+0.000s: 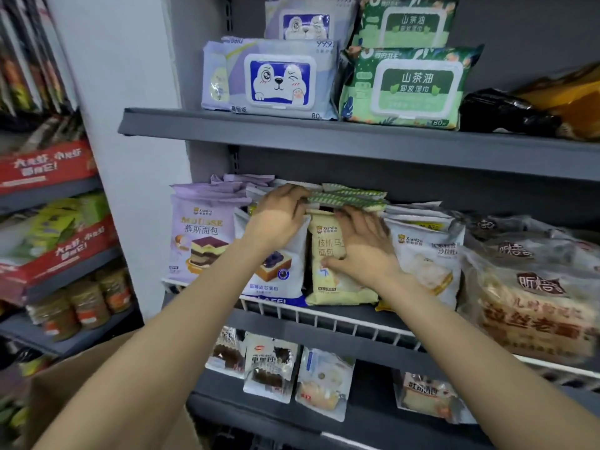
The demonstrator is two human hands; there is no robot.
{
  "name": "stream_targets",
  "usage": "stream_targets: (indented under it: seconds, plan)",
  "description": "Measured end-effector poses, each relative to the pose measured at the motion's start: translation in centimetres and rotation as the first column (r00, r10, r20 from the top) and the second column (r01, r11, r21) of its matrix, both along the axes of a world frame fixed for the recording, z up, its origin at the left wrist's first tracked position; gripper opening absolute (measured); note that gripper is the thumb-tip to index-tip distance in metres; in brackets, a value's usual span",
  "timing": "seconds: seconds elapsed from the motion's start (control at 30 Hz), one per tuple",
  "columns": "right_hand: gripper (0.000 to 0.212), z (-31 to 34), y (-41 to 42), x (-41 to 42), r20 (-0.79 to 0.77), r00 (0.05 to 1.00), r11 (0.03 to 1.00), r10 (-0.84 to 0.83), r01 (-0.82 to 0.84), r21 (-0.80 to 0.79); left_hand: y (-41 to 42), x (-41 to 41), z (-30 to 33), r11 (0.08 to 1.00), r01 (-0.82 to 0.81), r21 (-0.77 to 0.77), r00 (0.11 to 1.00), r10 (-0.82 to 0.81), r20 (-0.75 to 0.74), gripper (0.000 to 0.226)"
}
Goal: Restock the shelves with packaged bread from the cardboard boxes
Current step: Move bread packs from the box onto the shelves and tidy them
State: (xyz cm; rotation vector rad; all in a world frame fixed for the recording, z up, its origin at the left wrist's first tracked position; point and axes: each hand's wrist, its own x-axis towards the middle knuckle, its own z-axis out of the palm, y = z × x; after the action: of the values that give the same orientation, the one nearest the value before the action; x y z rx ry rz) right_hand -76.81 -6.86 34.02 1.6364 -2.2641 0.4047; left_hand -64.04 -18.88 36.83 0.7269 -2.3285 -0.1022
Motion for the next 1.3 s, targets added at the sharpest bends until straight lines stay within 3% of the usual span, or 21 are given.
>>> stream_targets:
  seconds: [0.1, 0.17, 0.3, 0.43, 0.73, 0.87, 0.97, 1.07, 1.3]
  plan:
    - [0.078, -0.2, 0.5, 1.8, 0.004, 0.995, 0.992, 0.100, -0.099, -0.083, 0.8, 3.0, -1.1, 0.997, -0.071, -0.045, 0.997, 0.070, -0.021, 0.046]
    - [0.075, -0.2, 0.5, 3.3, -0.037, 0.986, 0.978, 0.160, -0.163, -0.133, 0.9, 5.0, -1.9, 0.996, -0.083, -0.028, 0.994, 0.085, 0.073, 0.068]
    - [0.095, -0.1, -0.5, 5.6, -0.109, 0.978, 0.982, 0.177, -0.183, -0.048, -0.4, 8.1, -3.8, 0.987, -0.099, -0.130, 0.900, 0.144, 0.410, 0.118]
    - [0.118, -0.9, -2.9, 7.1, -0.189, 0.977, 0.995, 0.096, -0.089, 0.046, -1.9, 8.3, -4.3, 0.958, -0.123, -0.258, 0.790, 0.252, 0.558, 0.132]
    - [0.129, -2.3, -6.3, 6.7, -0.303, 0.923, 0.966, -0.238, 0.257, 0.026, -5.2, 6.5, -4.9, 0.961, -0.082, -0.264, 0.849, 0.206, 0.486, 0.130]
    - [0.123, -2.6, -6.9, 6.8, -0.311, 0.907, 0.949, -0.283, 0.311, 0.043, -6.4, 7.1, -5.8, 0.953, 0.033, -0.301, 0.908, 0.097, 0.407, 0.125]
    - [0.113, -2.7, -7.2, 7.1, -0.302, 0.940, 0.981, -0.161, 0.187, 0.058, -7.4, 8.5, -5.7, 0.956, 0.069, -0.284, 0.934, 0.038, 0.355, 0.129]
    - [0.125, -2.7, -7.4, 7.7, -0.240, 0.970, 0.987, -0.040, 0.075, 0.140, -8.3, 10.1, -5.4, 0.944, 0.033, -0.329, 0.933, 0.089, 0.348, 0.137]
    - [0.129, -2.6, -8.0, 8.2, -0.210, 0.973, 0.977, -0.097, 0.133, 0.166, -8.9, 10.7, -5.6, 0.911, 0.025, -0.411, 0.919, 0.140, 0.367, 0.145]
